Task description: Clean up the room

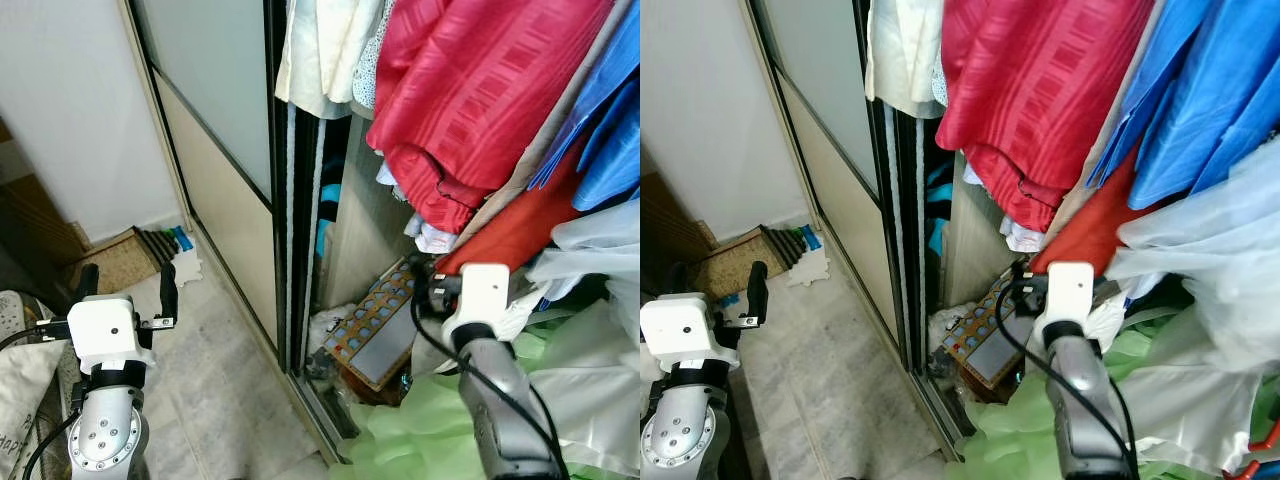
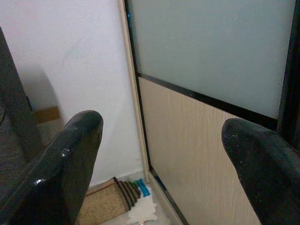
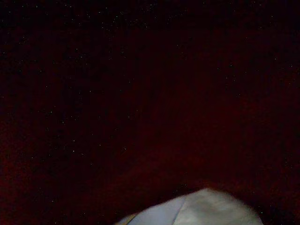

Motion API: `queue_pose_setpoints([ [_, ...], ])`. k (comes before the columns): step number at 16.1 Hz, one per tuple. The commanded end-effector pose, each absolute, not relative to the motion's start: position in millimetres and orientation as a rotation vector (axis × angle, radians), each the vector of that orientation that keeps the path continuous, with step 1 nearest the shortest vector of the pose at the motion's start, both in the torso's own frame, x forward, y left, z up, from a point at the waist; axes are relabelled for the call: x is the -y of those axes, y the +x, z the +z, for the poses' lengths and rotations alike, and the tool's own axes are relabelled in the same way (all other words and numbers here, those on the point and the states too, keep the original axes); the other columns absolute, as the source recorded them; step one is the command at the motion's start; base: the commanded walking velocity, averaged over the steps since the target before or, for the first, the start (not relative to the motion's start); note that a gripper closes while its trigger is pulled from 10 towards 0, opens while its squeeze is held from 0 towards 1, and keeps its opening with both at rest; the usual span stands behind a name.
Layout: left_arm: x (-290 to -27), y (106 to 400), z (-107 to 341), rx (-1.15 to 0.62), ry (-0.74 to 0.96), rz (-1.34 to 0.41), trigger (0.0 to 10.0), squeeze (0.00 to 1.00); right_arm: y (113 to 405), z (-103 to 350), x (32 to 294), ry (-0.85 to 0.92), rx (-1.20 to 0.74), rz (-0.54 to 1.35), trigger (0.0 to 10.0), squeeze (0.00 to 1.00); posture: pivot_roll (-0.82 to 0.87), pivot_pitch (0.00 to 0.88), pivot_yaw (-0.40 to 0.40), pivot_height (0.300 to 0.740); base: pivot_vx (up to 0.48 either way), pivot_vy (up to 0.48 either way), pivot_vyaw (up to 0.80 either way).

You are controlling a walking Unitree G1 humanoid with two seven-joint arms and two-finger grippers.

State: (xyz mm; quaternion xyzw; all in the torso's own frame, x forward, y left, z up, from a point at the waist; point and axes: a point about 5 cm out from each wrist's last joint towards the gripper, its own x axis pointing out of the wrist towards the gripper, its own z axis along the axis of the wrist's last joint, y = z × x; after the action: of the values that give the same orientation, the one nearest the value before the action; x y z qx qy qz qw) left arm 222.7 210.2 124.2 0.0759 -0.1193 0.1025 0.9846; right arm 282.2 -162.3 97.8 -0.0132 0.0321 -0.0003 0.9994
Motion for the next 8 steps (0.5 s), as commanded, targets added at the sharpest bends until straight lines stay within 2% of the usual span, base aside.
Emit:
queue_pose_setpoints([
  [1,-209.2,224.8,125.9,0.25,0.15,0.191,10.0,0.0,281.9,104.8,157.0,-0.032,-0.038,0.031,10.0,0.0,0.03,0.103,-0.049,0.74,0.0,0.0,0.0],
  [4,-209.5,224.6,121.6,0.206,0.134,0.162,10.0,0.0,282.5,105.5,158.1,-0.073,-0.033,0.054,10.0,0.0,0.03,0.109,-0.062,0.74,0.0,0.0,0.0],
  [5,-207.4,225.1,120.4,0.192,0.117,0.125,10.0,0.0,283.2,109.9,150.1,-0.127,-0.001,0.134,10.0,0.0,0.02,0.119,-0.067,0.74,0.0,0.0,0.8],
  [8,-200.3,227.0,119.2,0.192,0.115,0.097,10.0,0.0,285.3,109.8,144.6,-0.124,-0.011,0.156,10.0,0.0,0.02,0.118,-0.082,0.74,0.0,0.0,0.8],
])
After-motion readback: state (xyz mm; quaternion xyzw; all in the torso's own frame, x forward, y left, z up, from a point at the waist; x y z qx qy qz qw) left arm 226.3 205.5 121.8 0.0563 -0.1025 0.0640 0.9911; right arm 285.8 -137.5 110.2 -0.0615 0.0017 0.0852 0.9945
